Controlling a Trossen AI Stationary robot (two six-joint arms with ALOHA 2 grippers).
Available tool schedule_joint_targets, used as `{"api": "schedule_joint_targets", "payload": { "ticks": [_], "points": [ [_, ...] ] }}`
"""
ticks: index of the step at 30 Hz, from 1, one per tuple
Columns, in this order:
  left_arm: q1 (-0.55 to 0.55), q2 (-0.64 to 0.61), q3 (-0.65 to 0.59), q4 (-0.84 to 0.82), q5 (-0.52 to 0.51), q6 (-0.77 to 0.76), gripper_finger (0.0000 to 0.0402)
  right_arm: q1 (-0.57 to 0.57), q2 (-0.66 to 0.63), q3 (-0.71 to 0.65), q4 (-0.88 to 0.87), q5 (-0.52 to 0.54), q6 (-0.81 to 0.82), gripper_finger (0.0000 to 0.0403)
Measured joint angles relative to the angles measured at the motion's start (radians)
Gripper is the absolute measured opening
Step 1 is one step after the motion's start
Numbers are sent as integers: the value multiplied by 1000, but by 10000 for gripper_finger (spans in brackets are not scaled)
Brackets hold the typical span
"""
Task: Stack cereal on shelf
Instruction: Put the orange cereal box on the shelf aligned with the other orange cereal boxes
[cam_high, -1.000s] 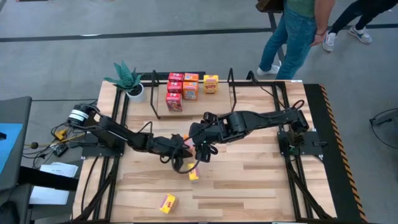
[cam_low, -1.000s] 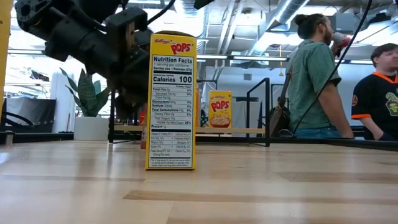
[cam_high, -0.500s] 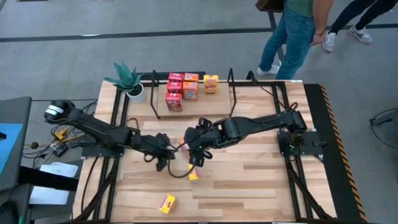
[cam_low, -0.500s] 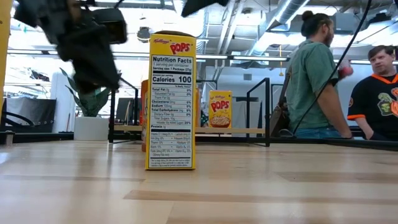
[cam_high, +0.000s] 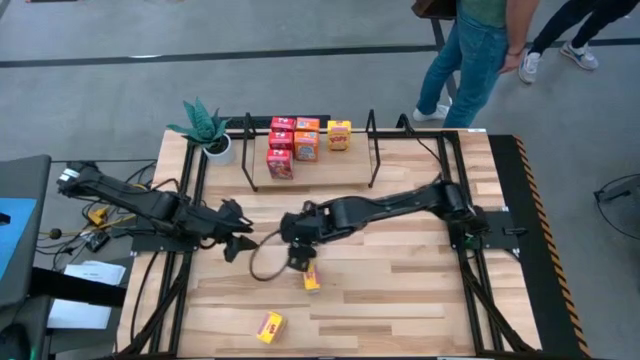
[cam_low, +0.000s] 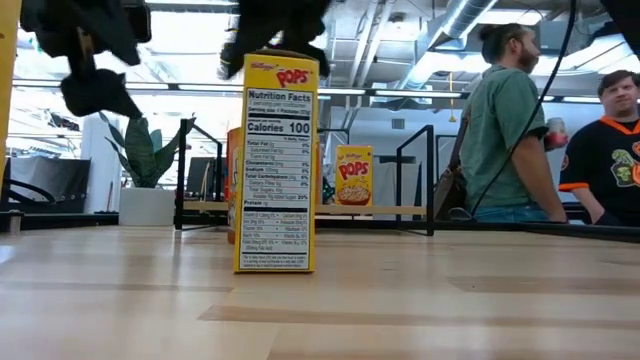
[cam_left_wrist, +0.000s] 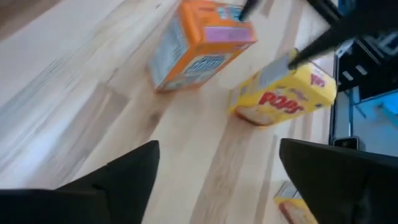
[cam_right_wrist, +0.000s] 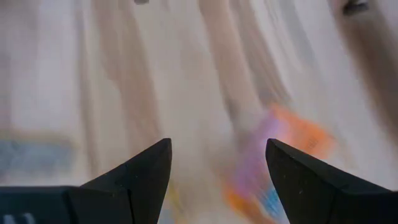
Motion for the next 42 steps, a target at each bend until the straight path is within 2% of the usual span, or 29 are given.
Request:
{"api": "schedule_joint_targets", "payload": {
  "ticks": [6,19,26,42],
  "points": [
    [-4,-16,0,-57,-15,-48,353,-30,-2,3,-68,1,42,287],
    [-5,19,1,-84,-16,-67,355,-31,1,2,-76,20,69,287],
    [-5,26,1,-95,-16,-71,355,-13,53,7,-45,41,69,287],
    [-5,26,1,-96,-37,-84,355,-18,45,32,-122,86,106,286]
  ]
}}
